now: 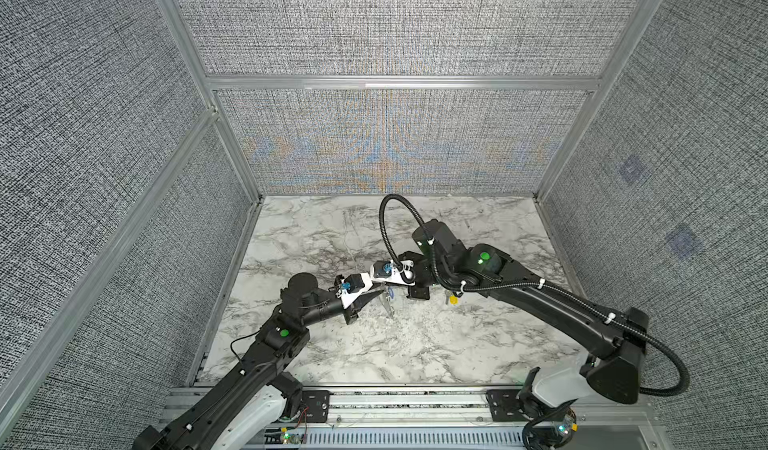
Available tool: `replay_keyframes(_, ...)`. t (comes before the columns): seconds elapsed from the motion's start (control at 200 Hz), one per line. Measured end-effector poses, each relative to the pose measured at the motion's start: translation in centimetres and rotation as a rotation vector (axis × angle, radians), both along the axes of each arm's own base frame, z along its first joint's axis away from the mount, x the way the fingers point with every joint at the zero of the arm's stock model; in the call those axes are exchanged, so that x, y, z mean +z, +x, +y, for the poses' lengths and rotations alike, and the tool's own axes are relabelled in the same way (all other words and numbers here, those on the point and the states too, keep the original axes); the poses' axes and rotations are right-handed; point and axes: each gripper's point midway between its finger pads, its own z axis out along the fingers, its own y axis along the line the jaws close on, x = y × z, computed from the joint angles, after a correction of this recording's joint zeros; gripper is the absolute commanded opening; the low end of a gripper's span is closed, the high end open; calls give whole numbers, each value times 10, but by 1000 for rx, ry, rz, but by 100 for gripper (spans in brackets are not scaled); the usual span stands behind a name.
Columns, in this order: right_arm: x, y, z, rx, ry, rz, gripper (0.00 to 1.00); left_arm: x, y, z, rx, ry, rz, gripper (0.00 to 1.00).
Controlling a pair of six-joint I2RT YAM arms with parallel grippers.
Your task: Remove the keys from the keyring
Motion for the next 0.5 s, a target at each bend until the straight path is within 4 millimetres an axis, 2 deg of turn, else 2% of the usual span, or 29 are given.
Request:
replay_keyframes(0.22,0,-2,0,7,2,9,0,2,-1,-3,-14,-9,-12,18)
replay_keyframes(0.5,-2,-4,0,-1,1,33,0,4,0,-6,-32,-15,-28,10)
